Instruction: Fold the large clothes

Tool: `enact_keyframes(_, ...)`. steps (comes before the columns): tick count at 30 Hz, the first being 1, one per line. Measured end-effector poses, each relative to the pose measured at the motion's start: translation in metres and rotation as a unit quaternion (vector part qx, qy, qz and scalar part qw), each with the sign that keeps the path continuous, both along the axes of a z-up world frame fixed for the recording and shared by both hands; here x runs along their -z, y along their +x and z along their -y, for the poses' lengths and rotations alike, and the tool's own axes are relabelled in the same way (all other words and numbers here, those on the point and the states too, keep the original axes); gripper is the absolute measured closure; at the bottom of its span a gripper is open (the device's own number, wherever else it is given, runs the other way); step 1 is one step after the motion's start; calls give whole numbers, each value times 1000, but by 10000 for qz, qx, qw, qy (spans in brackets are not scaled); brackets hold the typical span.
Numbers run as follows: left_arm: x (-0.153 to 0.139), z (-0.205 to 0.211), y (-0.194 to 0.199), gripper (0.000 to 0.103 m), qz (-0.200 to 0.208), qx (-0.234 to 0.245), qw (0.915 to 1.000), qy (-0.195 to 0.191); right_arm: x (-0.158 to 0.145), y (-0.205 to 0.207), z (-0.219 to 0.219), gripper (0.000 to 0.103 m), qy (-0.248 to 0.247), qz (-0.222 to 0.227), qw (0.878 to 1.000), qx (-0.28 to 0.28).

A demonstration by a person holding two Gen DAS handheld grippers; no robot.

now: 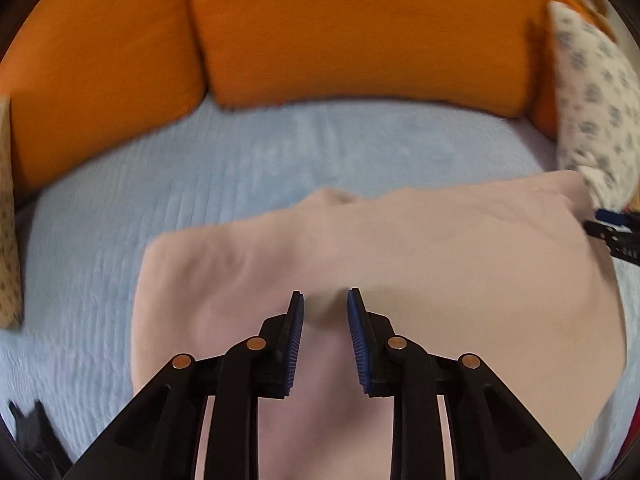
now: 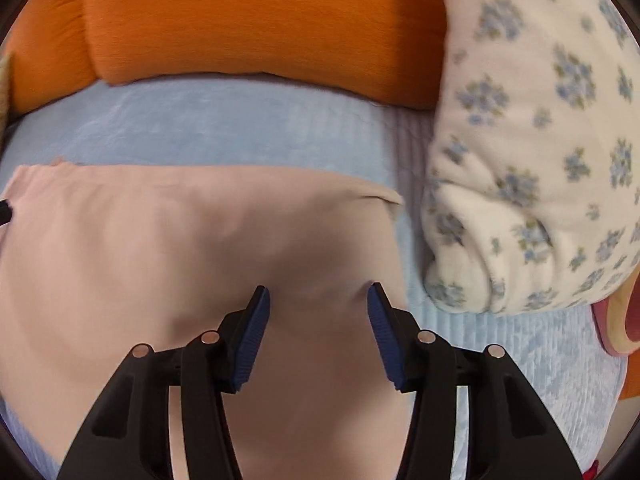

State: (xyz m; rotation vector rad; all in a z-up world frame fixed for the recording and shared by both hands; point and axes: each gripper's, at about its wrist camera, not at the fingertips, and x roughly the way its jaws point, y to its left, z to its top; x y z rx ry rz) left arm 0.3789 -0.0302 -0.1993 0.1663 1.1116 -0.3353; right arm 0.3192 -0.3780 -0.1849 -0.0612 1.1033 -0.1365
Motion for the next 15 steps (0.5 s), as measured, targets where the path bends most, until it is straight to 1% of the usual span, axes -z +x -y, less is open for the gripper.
enact_keyframes(1, 12, -2, 2, 73, -102, -39, 9999, 41, 11, 3, 5, 53, 117, -122, 9998, 78)
enact_keyframes(3, 38, -2, 5, 73, -301, -23, 9995, 68, 29, 5, 5, 53, 166, -203, 9996, 93)
enact_keyframes(5, 44, 1, 3, 73, -241, -24, 9996, 171, 42, 6, 1, 53, 150, -211, 9996, 139)
enact_keyframes(7, 44, 6, 3, 73, -218, -19, 9994, 282, 49, 7, -3, 52, 76, -235, 9994, 230)
enact_keyframes(10, 31, -1, 4, 74, -303, -62, 9994, 143, 41, 5, -4, 52, -79, -221, 9995, 200)
enact_keyframes(12, 12, -10, -8, 74, -186, -42, 9998, 8, 26, -7, -8, 52, -224, -62, 9996, 160)
enact_keyframes(13, 0, -17, -20, 70, -30, -6, 10000, -13, 17, -12, -14, 52, -266, 67, 9996, 73)
enact_keyframes(14, -10, -21, -31, 65, 87, 22, 10000, -11, 3, -27, -23, 52, -354, 275, 9990, -37)
enact_keyframes(15, -19, -28, -49, 63, 142, 79, 9998, -98, -6, -36, -31, 52, -343, 390, 9986, -101)
